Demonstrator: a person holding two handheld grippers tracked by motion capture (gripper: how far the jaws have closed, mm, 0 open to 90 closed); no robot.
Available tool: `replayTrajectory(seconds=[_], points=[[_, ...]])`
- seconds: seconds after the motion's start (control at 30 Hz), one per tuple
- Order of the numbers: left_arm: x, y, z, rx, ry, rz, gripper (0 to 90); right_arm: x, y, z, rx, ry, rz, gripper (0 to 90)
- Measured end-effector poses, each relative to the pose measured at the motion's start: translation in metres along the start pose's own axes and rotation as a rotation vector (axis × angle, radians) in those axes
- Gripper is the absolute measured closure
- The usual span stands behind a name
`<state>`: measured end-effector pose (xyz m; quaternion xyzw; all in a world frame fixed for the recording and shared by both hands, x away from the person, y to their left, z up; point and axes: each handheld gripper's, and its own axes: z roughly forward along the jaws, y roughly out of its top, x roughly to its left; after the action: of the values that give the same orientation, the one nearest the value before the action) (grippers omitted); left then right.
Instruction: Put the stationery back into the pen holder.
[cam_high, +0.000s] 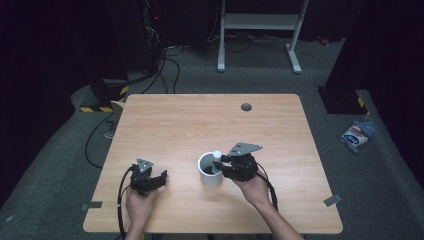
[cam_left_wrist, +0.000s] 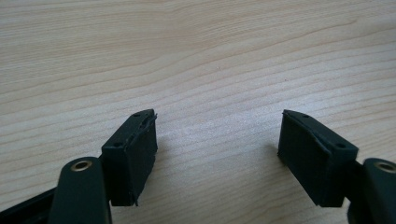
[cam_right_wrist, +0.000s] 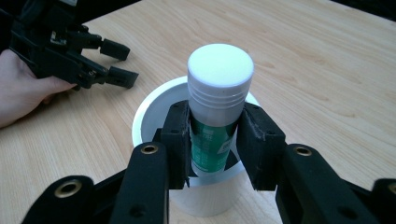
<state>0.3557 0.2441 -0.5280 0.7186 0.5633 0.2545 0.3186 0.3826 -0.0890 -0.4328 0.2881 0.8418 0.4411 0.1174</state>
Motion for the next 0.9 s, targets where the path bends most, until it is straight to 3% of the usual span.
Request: replayTrajectory(seconds=[0.67, 0.9], points=[[-0.0001, 0.0000, -0.0001, 0.002, 0.000, 0.001, 28.1, 0.0023, -0.0037, 0.0044, 0.007, 0.013, 0.008, 62.8], [-0.0001, 0.0001, 0.0000, 0.002, 0.000, 0.001, 28.1, 0.0003, -0.0033, -0.0012, -0.021, 0.016, 0.030, 58.6]])
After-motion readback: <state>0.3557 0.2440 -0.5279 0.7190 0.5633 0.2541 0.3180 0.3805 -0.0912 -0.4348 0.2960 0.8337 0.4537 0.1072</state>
